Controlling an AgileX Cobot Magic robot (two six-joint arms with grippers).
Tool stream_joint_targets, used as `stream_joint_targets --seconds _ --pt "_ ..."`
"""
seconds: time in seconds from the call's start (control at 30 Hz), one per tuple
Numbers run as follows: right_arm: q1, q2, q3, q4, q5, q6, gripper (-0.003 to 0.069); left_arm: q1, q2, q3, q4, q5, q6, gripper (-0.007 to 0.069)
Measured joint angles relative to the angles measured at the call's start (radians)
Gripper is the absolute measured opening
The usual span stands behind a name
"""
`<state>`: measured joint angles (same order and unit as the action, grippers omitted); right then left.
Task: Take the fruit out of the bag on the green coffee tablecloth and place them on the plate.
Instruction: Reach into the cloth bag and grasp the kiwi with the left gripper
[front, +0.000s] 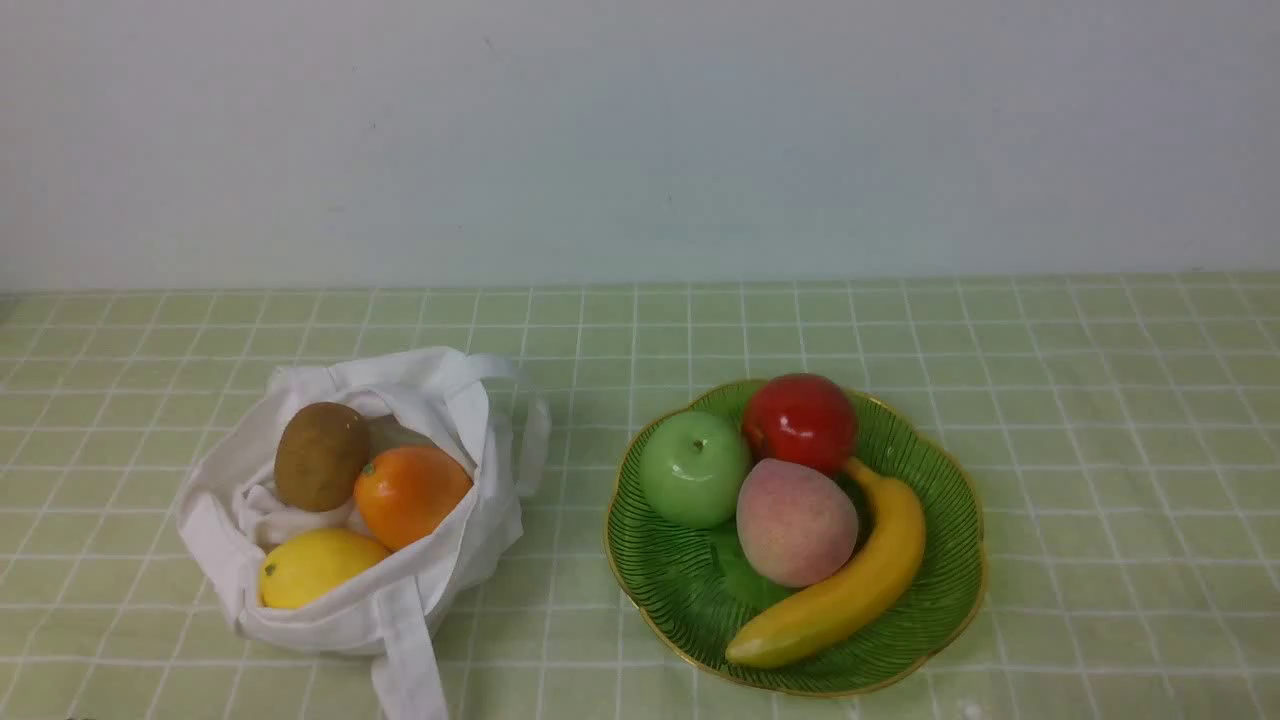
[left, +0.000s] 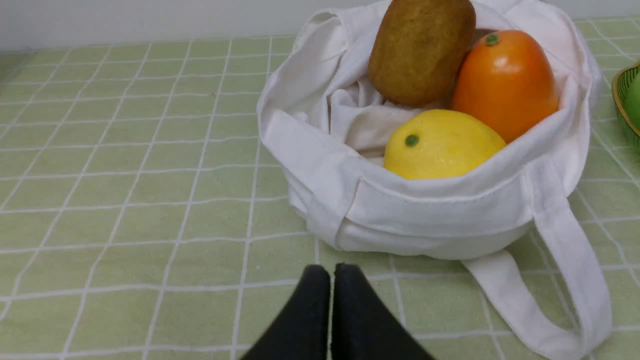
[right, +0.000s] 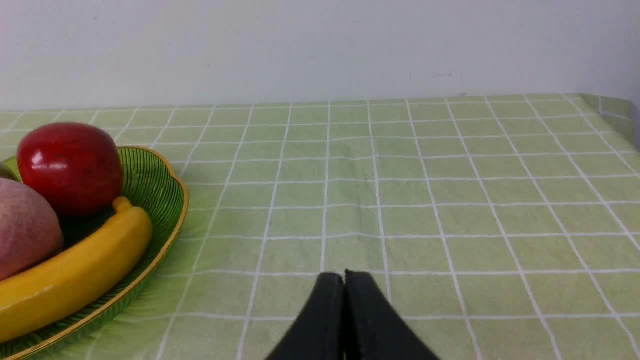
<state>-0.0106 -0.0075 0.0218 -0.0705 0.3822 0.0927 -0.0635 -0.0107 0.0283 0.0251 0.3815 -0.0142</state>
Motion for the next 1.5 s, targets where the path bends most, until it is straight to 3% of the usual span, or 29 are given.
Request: stream_joint_targets --seconds 0.87,0.97,1.13,1.17,1.4,1.5 --pt "0.0 0.0 0.0 0.0 0.0 0.0 -0.0015 0.0 0.0 0.0 -0.017 -0.005 0.0 -0.0008" --pt "0.0 0.0 0.0 0.0 0.0 0.0 -0.0015 0.0 0.0 0.0 -0.065 -0.027 -0.013 -0.0008" --pt "0.0 0.0 0.0 0.0 0.0 0.0 -0.0015 0.0 0.0 0.0 -0.298 -0.122 -0.076 -0.0008" --pt "0.0 0.0 0.0 0.0 0.0 0.0 -0.0015 0.0 0.0 0.0 -0.412 -0.166 -0.089 -0.0008" --pt "0.0 0.0 0.0 0.0 0.0 0.0 -0.0015 0.0 0.0 0.0 -0.547 -0.278 -0.086 -0.0008" --pt "0.0 0.0 0.0 0.0 0.0 0.0 -0.0015 0.0 0.0 0.0 -0.613 -0.442 -0.092 -0.0008"
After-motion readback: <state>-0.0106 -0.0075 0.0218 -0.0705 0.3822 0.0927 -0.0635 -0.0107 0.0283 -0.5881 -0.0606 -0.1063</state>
